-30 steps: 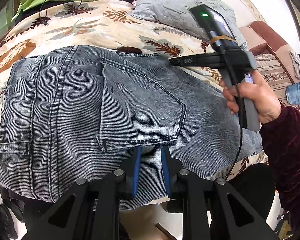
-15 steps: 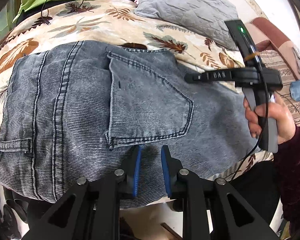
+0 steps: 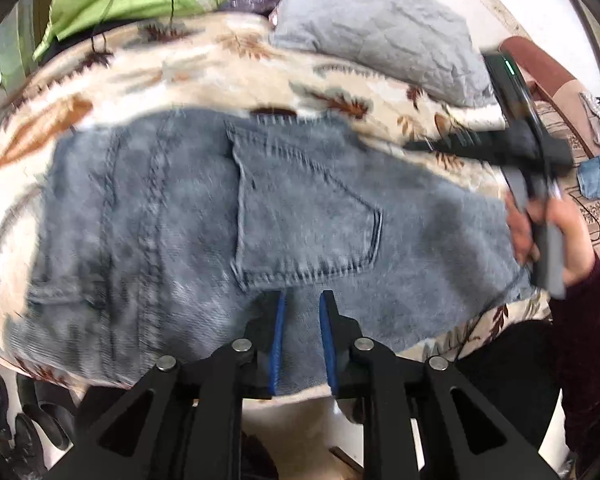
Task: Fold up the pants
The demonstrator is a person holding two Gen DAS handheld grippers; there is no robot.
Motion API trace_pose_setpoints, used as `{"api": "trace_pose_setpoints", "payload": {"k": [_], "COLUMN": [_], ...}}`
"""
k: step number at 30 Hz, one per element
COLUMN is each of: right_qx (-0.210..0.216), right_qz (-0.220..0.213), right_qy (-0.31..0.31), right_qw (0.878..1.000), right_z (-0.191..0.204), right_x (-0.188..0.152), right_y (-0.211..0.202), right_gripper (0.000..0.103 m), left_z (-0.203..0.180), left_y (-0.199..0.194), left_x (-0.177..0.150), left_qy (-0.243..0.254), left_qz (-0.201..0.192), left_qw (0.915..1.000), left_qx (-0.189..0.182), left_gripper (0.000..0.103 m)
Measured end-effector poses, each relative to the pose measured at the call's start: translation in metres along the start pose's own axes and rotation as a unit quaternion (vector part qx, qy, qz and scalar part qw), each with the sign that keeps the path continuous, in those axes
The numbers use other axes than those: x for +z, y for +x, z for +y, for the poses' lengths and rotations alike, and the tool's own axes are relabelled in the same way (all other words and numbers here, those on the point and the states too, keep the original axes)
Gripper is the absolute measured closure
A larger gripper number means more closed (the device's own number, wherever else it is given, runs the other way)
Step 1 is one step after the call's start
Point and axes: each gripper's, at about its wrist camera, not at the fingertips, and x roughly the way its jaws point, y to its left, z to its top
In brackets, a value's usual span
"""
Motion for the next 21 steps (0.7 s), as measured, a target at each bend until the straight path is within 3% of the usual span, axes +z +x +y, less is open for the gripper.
{"api": "trace_pose_setpoints", "payload": {"k": [2, 7, 9, 10, 13, 16, 19, 21], "right_qx": [-0.016, -0.028, -0.016, -0.022, -0.018, -0.072, -0.014, -0.032], "right_qz": [0.012, 0.028, 0.001, -0.017, -0.034, -0.08, -0.098, -0.088], "right_qy": [-0.006, 0.037, 0.049, 0.048, 0.072, 0.07, 0.092, 0.09], "right_qw": [1.0, 0.999, 0.999, 0.998, 0.997, 0.992, 0.991, 0.992], "right_z": [-0.003, -0.036, -0.047, -0.052, -0.064, -0.066, -0.078, -0.085], "right_x": [-0.017, -0.051, -0.06, -0.06, -0.061, -0.064, -0.073, -0.081], "right_y": [-0.01, -0.007, -0.008, -0.008, -0.012, -0.033, -0.053, -0.06], "right_gripper": [0.098, 0.098, 0.099, 0.1, 0.101, 0.097, 0.097, 0.097], "left_z": [0.008, 0.032, 0.035, 0.038, 0.042, 0.035, 0.025, 0.017], "left_y": [-0.005, -0.001, 0.01, 0.012, 0.017, 0.009, -0.001, -0.01], "left_x": [0.003, 0.007, 0.009, 0.009, 0.011, 0.012, 0.013, 0.01], "left_qy": [-0.007, -0.034, -0.027, -0.027, -0.029, -0.028, -0.027, -0.02], "left_qz": [-0.01, -0.008, -0.001, -0.002, 0.009, 0.014, 0.0, -0.01], "left_qw": [0.9998, 0.9986, 0.9962, 0.9959, 0.9963, 0.9951, 0.9963, 0.9973], "left_qx": [0.012, 0.04, 0.083, 0.086, 0.081, 0.093, 0.082, 0.07], "left_gripper": [0.067, 0.066, 0.066, 0.064, 0.064, 0.064, 0.064, 0.064]}}
